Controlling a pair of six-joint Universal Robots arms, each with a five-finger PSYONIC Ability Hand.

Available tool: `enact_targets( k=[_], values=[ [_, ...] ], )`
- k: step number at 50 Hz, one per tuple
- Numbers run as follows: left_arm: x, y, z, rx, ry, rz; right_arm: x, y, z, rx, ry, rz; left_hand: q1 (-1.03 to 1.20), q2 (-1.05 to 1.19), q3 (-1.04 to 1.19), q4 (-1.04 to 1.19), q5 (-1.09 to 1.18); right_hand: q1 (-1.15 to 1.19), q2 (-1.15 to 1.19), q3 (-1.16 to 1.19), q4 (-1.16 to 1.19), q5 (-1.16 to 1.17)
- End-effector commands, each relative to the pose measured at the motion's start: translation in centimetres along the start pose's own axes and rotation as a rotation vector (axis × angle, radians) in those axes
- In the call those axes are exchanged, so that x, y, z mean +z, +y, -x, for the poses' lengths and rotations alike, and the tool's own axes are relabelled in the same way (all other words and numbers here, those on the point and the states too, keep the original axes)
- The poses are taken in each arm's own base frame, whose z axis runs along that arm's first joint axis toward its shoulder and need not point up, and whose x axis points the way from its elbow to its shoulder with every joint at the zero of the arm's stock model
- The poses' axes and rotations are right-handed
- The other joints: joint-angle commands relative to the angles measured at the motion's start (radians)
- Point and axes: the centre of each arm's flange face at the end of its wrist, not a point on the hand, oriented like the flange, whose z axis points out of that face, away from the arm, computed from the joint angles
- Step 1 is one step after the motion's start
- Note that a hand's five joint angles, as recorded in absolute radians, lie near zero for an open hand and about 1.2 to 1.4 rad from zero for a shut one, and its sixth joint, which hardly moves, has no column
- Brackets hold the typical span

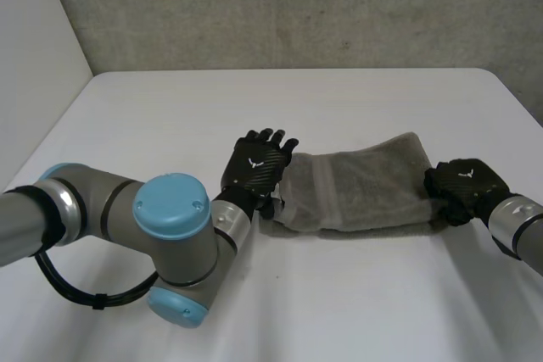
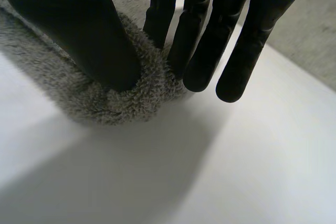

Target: Fold the towel.

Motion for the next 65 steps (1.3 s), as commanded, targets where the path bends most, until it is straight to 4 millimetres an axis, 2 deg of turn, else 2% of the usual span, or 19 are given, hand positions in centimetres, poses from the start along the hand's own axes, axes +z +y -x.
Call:
enact_targets(
  k=[1,2,4,7,9,13,15,18,22,24,25,26,33,38,42,48,54,60,65],
  values=[
    [-1.2,-2.3,0.9,-0.002,-0.022,-0.017,0.3,-3.8,0.6,-0.121,0.028,-0.156,-0.003,0.010,0.008,0.007,-0.029,0.384,0.231,0.216,0.214,0.309],
    [-1.2,-2.3,0.9,-0.002,-0.022,-0.017,0.3,-3.8,0.6,-0.122,0.027,-0.156,-0.003,0.010,0.008,0.007,-0.029,0.384,0.231,0.216,0.214,0.309],
    [-1.6,-4.1,1.5,-0.003,-0.039,-0.054,-0.3,-8.0,4.2,-0.202,-0.042,-0.287,-0.004,0.009,0.008,0.006,-0.030,0.384,0.231,0.216,0.214,0.309],
    [-1.9,-4.8,2.0,-0.004,-0.049,-0.066,-0.6,-9.4,6.5,-0.229,-0.093,-0.336,-0.004,0.009,0.008,0.006,-0.030,0.384,0.231,0.216,0.214,0.309],
    [-2.6,-6.0,3.0,-0.007,-0.089,-0.075,-1.1,-10.7,10.7,-0.271,-0.187,-0.395,-0.004,0.009,0.008,0.006,-0.030,0.384,0.231,0.216,0.214,0.309],
    [-3.1,-6.8,4.8,-0.011,-0.156,-0.079,-1.5,-10.4,15.3,-0.311,-0.309,-0.418,-0.004,0.009,0.008,0.006,-0.030,0.384,0.231,0.216,0.214,0.309],
    [-3.6,-7.1,6.2,-0.014,-0.203,-0.079,-2.1,-9.0,20.1,-0.371,-0.434,-0.419,-0.004,0.009,0.008,0.006,-0.030,0.384,0.231,0.216,0.214,0.309],
    [-3.9,-7.3,6.6,-0.016,-0.213,-0.082,-2.1,-6.9,22.6,-0.419,-0.497,-0.378,-0.004,0.009,0.008,0.006,-0.030,0.384,0.231,0.216,0.214,0.309],
    [-3.9,-7.3,6.6,-0.016,-0.212,-0.082,-1.7,-6.1,22.7,-0.438,-0.487,-0.354,-0.004,0.009,0.008,0.006,-0.030,0.384,0.231,0.216,0.214,0.309],
    [-3.7,-7.2,6.4,-0.016,-0.206,-0.084,-2.0,-7.0,22.1,-0.414,-0.463,-0.363,-0.004,0.009,0.008,0.006,-0.030,-0.499,-0.652,-0.667,-0.669,-0.574],
    [-3.7,-7.2,6.4,-0.016,-0.206,-0.084,-2.0,-7.0,22.1,-0.414,-0.463,-0.363,-0.004,0.009,0.008,0.006,-0.030,-0.504,-0.657,-0.672,-0.675,-0.580],
    [-3.5,-7.3,6.4,-0.019,-0.205,-0.090,-2.2,-7.9,21.5,-0.385,-0.437,-0.374,-0.004,0.009,0.008,0.006,-0.030,-0.837,-0.991,-1.005,-1.008,-0.913],
    [-1.8,-7.9,6.0,-0.041,-0.199,-0.127,-1.7,-10.4,14.9,-0.078,-0.281,-0.348,0.012,0.025,0.023,0.022,-0.015,-0.837,-0.991,-1.005,-1.008,-0.913],
    [-0.6,-7.2,3.7,-0.105,-0.138,-0.119,-1.7,-11.8,9.2,0.259,-0.193,-0.348,0.023,0.036,0.035,0.033,-0.003,-0.837,-0.991,-1.005,-1.008,-0.913],
    [-0.5,-5.9,2.6,-0.126,-0.110,-0.063,-1.3,-11.5,7.7,0.347,-0.181,-0.332,0.029,0.042,0.041,0.039,0.003,-0.837,-0.991,-1.005,-1.008,-0.913],
    [-0.9,-2.2,-0.2,-0.158,-0.056,0.078,0.8,-9.7,8.6,0.381,-0.278,-0.223,0.050,0.063,0.061,0.060,0.024,-0.837,-0.991,-1.005,-1.008,-0.913],
    [-1.3,1.2,-0.4,-0.137,-0.107,0.192,2.9,-7.2,9.9,0.385,-0.347,-0.062,0.047,0.060,0.058,0.057,0.021,-0.837,-0.991,-1.005,-1.008,-0.913],
    [-1.3,1.5,-0.4,-0.132,-0.113,0.201,4.0,-5.6,10.4,0.257,-0.349,0.001,0.026,0.039,0.038,0.036,0.000,-0.837,-0.991,-1.005,-1.008,-0.913],
    [-1.5,-0.9,0.2,-0.129,-0.120,0.148,4.0,-6.5,9.6,0.101,-0.293,-0.031,0.015,0.027,0.026,0.025,-0.012,-0.837,-0.991,-1.005,-1.008,-0.913]
  ],
)
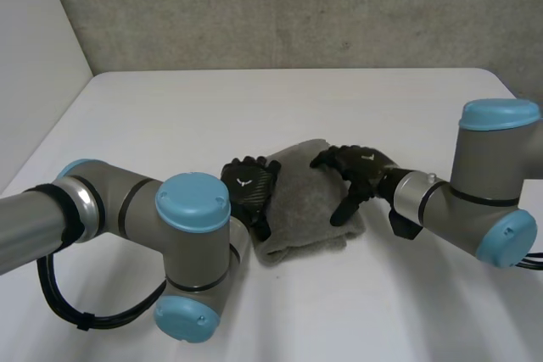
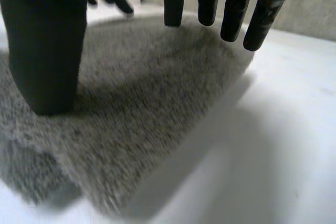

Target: Fold the towel.

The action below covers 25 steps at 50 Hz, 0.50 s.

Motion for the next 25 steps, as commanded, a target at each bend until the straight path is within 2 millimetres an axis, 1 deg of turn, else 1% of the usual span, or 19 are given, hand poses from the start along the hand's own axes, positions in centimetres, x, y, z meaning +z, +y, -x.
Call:
enact_targets(
  k=[1,3,4,5,6,8,9,11,12,13,14,16,17,19,20,21,22,24,25],
  values=[
    [-0.6,-2.4,0.4,0.002,-0.007,-0.054,0.1,-0.5,-0.5,-0.196,0.055,0.013,0.011,0.002,0.002,0.003,-0.012,-0.072,-0.064,-0.041,-0.060,-0.072],
    [-1.3,-4.6,0.7,0.013,-0.012,-0.110,-1.0,-3.2,-0.4,-0.228,0.093,-0.061,0.005,-0.004,-0.004,-0.003,-0.017,-0.072,-0.064,-0.041,-0.060,-0.072],
    [-1.3,-4.6,0.7,0.013,-0.012,-0.110,-1.0,-3.3,-0.4,-0.228,0.094,-0.062,0.005,-0.004,-0.004,-0.003,-0.017,-0.072,-0.064,-0.041,-0.060,-0.072],
    [-1.7,-5.9,0.9,0.021,-0.017,-0.141,-1.6,-4.8,-0.3,-0.246,0.114,-0.115,0.002,-0.007,-0.007,-0.006,-0.020,-0.072,-0.064,-0.041,-0.060,-0.072],
    [-1.7,-5.9,0.9,0.021,-0.017,-0.141,-1.6,-4.8,-0.3,-0.246,0.114,-0.116,0.002,-0.007,-0.007,-0.006,-0.020,-0.072,-0.064,-0.041,-0.060,-0.072],
    [-2.9,-9.1,1.4,0.027,-0.028,-0.223,-3.0,-7.9,-0.3,-0.255,0.154,-0.236,-0.004,-0.013,-0.013,-0.012,-0.026,-0.072,-0.064,-0.041,-0.060,-0.072],
    [-2.9,-9.1,1.4,0.027,-0.028,-0.223,-3.0,-7.9,-0.3,-0.255,0.154,-0.236,-0.004,-0.013,-0.013,-0.012,-0.026,-0.072,-0.064,-0.041,-0.060,-0.072],
    [-4.5,-12.6,2.3,0.018,-0.045,-0.314,-5.0,-11.2,-0.5,-0.229,0.233,-0.366,-0.004,-0.013,-0.013,-0.012,-0.026,-0.072,-0.064,-0.041,-0.060,-0.072],
    [-4.5,-12.7,2.3,0.018,-0.045,-0.315,-5.1,-11.2,-0.5,-0.228,0.234,-0.367,-0.004,-0.013,-0.013,-0.012,-0.026,-0.072,-0.064,-0.041,-0.060,-0.072],
    [-5.4,-14.4,2.8,0.010,-0.056,-0.358,-6.2,-12.7,-0.6,-0.208,0.275,-0.424,-0.004,-0.013,-0.013,-0.012,-0.026,-0.072,-0.064,-0.041,-0.060,-0.072],
    [-5.5,-14.4,2.8,0.010,-0.056,-0.359,-6.3,-12.7,-0.6,-0.208,0.275,-0.425,-0.004,-0.013,-0.013,-0.012,-0.026,-0.072,-0.064,-0.041,-0.060,-0.072],
    [-7.5,-17.6,4.9,-0.002,-0.104,-0.420,-9.0,-15.5,-0.4,-0.173,0.353,-0.528,0.002,-0.007,-0.007,-0.006,-0.020,-0.072,-0.064,-0.041,-0.060,-0.072],
    [-7.5,-17.6,5.0,-0.002,-0.104,-0.420,-9.0,-15.5,-0.4,-0.173,0.354,-0.529,0.002,-0.007,-0.007,-0.006,-0.020,-0.072,-0.064,-0.041,-0.060,-0.072],
    [-8.9,-19.5,8.4,-0.003,-0.191,-0.415,-11.8,-17.7,0.1,-0.177,0.417,-0.602,0.017,0.008,0.008,0.009,-0.006,-0.072,-0.064,-0.041,-0.060,-0.072],
    [-8.9,-19.5,8.5,-0.003,-0.191,-0.415,-11.8,-17.7,0.1,-0.177,0.417,-0.602,0.017,0.008,0.008,0.009,-0.006,-0.072,-0.064,-0.041,-0.060,-0.072],
    [-9.6,-20.0,10.3,0.001,-0.240,-0.390,-12.7,-18.0,0.2,-0.178,0.438,-0.604,0.017,0.008,0.008,0.009,-0.006,-0.072,-0.064,-0.041,-0.060,-0.072],
    [-9.6,-20.0,10.3,0.001,-0.240,-0.389,-12.7,-18.0,0.2,-0.178,0.439,-0.604,0.017,0.008,0.008,0.009,-0.006,-0.072,-0.064,-0.041,-0.060,-0.072],
    [-11.0,-20.3,12.4,0.002,-0.294,-0.325,-13.9,-18.1,-0.4,-0.179,0.487,-0.553,0.011,0.002,0.002,0.003,-0.012,-0.072,-0.064,-0.041,-0.060,-0.072],
    [-11.0,-20.3,12.4,0.002,-0.294,-0.325,-13.9,-18.1,-0.4,-0.179,0.487,-0.553,0.011,0.002,0.002,0.003,-0.012,-0.072,-0.064,-0.041,-0.060,-0.072]
  ],
)
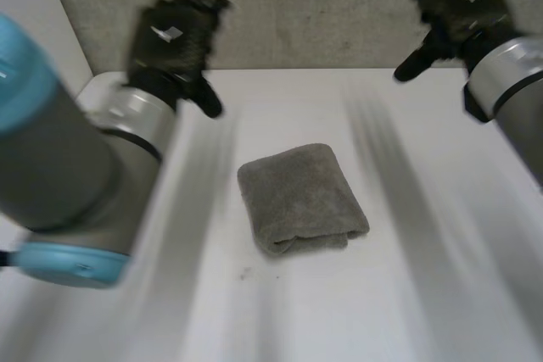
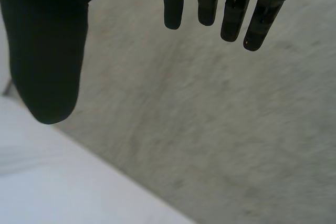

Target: Fold the towel.

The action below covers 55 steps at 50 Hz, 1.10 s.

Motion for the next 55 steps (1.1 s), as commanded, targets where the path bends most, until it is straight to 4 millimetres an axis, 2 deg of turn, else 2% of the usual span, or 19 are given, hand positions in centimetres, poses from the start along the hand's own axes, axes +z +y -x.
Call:
enact_targets(
  k=[1,10,14,25,40,55],
  values=[
    [-1.6,-3.2,6.8,0.036,-0.160,0.097,-2.2,-2.9,-2.4,-0.036,0.116,0.049,0.015,0.023,0.022,0.022,-0.012,-0.072,-0.064,-0.041,-0.060,-0.068],
    [-4.0,-5.2,7.1,0.025,-0.162,0.076,-3.1,-2.1,-2.3,-0.034,0.111,0.133,0.003,0.011,0.011,0.011,-0.023,-0.072,-0.064,-0.041,-0.060,-0.068],
    [-4.2,-5.1,6.9,0.010,-0.145,0.073,-3.1,-2.6,-2.4,-0.051,0.109,0.116,0.032,0.041,0.040,0.040,0.006,-0.072,-0.064,-0.041,-0.060,-0.068],
    [-3.6,-4.2,6.0,-0.069,-0.016,0.083,-3.2,-2.6,-2.1,-0.059,0.100,0.118,0.032,0.041,0.040,0.040,0.006,-0.072,-0.064,-0.041,-0.060,-0.068],
    [-3.1,-4.9,6.5,-0.063,-0.027,0.050,-3.3,-2.3,-2.1,-0.059,0.098,0.128,0.023,0.032,0.031,0.031,-0.003,-0.072,-0.064,-0.041,-0.060,-0.068],
    [-2.8,-4.1,6.5,-0.060,-0.033,0.031,-3.3,-2.0,-1.6,-0.050,0.064,0.136,0.012,0.020,0.019,0.019,-0.015,-0.072,-0.064,-0.041,-0.060,-0.068]
  ],
)
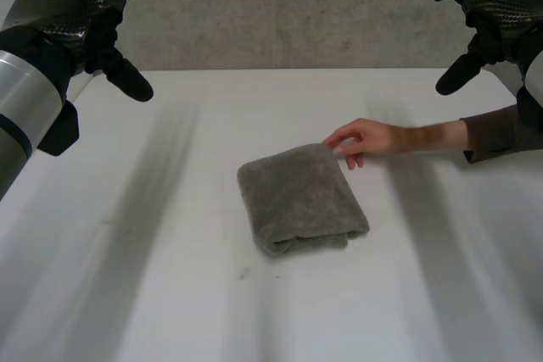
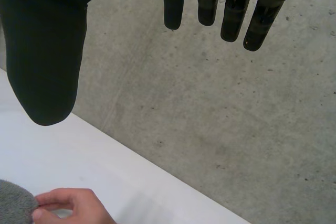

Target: Fold the towel.

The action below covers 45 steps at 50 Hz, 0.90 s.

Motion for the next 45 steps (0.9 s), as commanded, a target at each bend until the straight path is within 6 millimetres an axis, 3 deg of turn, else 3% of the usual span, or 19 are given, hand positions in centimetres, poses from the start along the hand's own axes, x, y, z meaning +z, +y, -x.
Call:
enact_targets(
  k=[1,45],
  values=[
    [0.08,0.21,0.05,0.001,-0.004,-0.004,-0.02,0.19,0.37,0.003,-0.029,0.004,0.011,0.012,0.012,0.012,-0.015,-0.072,-0.064,-0.041,-0.060,-0.068],
    [0.26,0.61,0.01,0.002,-0.004,-0.018,-0.63,0.11,0.76,0.004,-0.070,0.001,0.009,0.009,0.009,0.009,-0.017,-0.072,-0.064,-0.041,-0.060,-0.068]
  ],
)
